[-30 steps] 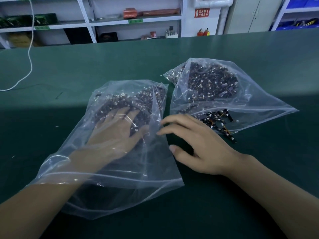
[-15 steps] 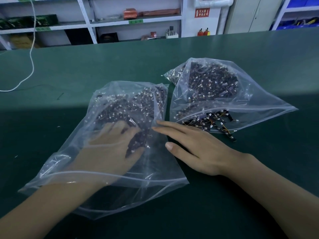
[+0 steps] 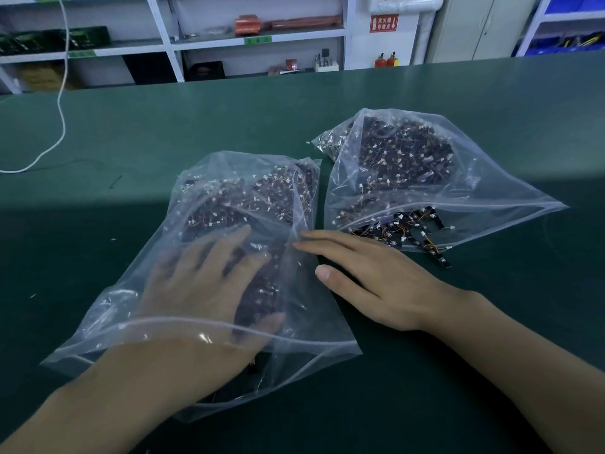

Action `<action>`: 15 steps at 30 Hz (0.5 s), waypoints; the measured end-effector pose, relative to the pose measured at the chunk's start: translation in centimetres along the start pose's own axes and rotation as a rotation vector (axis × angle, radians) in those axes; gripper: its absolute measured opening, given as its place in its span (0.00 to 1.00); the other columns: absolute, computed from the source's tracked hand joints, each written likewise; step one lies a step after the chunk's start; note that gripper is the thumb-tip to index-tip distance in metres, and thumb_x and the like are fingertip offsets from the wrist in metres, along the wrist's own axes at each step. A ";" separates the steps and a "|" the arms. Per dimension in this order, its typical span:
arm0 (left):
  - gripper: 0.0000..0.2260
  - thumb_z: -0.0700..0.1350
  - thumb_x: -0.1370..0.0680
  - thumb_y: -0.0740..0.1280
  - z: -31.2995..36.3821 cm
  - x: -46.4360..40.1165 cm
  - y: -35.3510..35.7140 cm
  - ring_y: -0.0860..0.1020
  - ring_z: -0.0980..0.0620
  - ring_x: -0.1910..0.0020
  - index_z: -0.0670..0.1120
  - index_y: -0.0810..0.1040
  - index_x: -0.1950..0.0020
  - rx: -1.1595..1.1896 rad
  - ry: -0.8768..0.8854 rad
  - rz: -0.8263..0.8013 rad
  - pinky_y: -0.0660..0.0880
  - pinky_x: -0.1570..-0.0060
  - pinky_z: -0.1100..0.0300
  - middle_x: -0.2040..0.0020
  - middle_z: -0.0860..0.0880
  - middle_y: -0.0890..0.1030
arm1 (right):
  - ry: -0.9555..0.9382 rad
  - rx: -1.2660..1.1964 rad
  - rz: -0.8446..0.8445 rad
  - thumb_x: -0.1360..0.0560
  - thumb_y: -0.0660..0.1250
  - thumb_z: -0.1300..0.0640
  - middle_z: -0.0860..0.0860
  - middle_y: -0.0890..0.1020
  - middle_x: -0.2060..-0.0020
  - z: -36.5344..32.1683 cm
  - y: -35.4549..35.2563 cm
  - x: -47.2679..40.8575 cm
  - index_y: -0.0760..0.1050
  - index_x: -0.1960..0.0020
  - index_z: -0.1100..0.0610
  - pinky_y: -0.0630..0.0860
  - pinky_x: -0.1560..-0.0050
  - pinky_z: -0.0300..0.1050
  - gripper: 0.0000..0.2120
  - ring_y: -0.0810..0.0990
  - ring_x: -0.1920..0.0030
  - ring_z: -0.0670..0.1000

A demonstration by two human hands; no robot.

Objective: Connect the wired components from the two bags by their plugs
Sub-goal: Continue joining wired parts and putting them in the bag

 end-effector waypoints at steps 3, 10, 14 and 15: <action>0.42 0.82 0.31 0.32 -0.4 -1.1 2.6 0.37 0.53 0.15 0.70 0.36 0.19 0.079 0.001 -0.049 0.44 0.16 0.38 0.16 0.61 0.32 | -0.009 -0.008 0.017 0.13 0.48 0.38 0.36 0.63 0.19 -0.1 -0.2 0.1 0.63 0.18 0.41 0.64 0.21 0.50 0.25 0.63 0.21 0.39; 0.38 0.81 0.28 0.35 -0.3 -2.6 4.9 0.41 0.55 0.15 0.71 0.43 0.19 0.245 -0.002 -0.040 0.47 0.16 0.36 0.15 0.64 0.43 | -0.021 -0.027 0.076 0.13 0.48 0.38 0.38 0.65 0.20 -0.1 -0.5 0.1 0.65 0.19 0.43 0.66 0.22 0.50 0.26 0.63 0.21 0.39; 0.40 0.79 0.25 0.37 -0.4 -4.2 4.7 0.44 0.53 0.14 0.65 0.50 0.16 0.240 -0.024 -0.016 0.50 0.17 0.32 0.14 0.61 0.47 | -0.023 -0.028 0.105 0.13 0.49 0.38 0.37 0.66 0.21 0.0 -0.7 0.2 0.66 0.19 0.44 0.68 0.23 0.49 0.25 0.64 0.21 0.39; 0.39 0.79 0.25 0.38 -0.5 -4.7 4.8 0.45 0.52 0.14 0.65 0.50 0.16 0.227 -0.022 -0.027 0.50 0.18 0.31 0.14 0.61 0.47 | -0.023 -0.017 0.112 0.13 0.49 0.38 0.37 0.65 0.21 0.0 -0.7 0.2 0.67 0.19 0.44 0.68 0.24 0.49 0.25 0.64 0.21 0.39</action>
Point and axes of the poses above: each hand's wrist, its own x-axis away from the middle knuckle, its own y-axis out of the palm, z = x × y, the point moved 7 cm from there along -x, towards the middle knuckle
